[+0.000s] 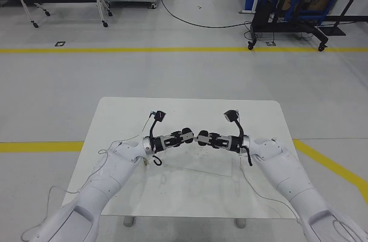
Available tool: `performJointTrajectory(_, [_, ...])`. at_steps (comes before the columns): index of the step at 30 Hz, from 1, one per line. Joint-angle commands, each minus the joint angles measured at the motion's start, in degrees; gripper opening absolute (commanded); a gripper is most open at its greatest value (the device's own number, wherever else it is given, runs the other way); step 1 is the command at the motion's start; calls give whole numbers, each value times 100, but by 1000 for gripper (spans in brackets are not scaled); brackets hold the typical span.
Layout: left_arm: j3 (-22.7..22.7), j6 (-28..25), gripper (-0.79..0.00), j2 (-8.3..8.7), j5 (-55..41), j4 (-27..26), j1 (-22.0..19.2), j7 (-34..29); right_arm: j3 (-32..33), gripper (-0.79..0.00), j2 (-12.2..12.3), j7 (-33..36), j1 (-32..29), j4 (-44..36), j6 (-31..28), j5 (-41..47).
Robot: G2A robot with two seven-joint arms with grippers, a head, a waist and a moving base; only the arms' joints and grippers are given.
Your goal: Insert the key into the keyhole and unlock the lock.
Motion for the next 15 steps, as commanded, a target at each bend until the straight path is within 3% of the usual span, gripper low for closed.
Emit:
performJointTrajectory(1, [-8, 0, -785, 0, 6, -14, 6, 0, -16, -683, -3, 4, 4, 9, 10, 19])
performJointTrajectory(8, [-33, 0, -785, 6, 30, -61, 36, 0, -82, -613, -20, 9, 47, 80, 81, 61])
performJointTrajectory(13, [-50, 0, -785, 14, 24, -94, 48, 0, -131, -643, -37, 15, 89, 128, 92, 79])
performJointTrajectory(15, [-64, 0, -785, 17, 26, -106, 57, 0, -150, -690, -42, 32, 98, 132, 88, 94])
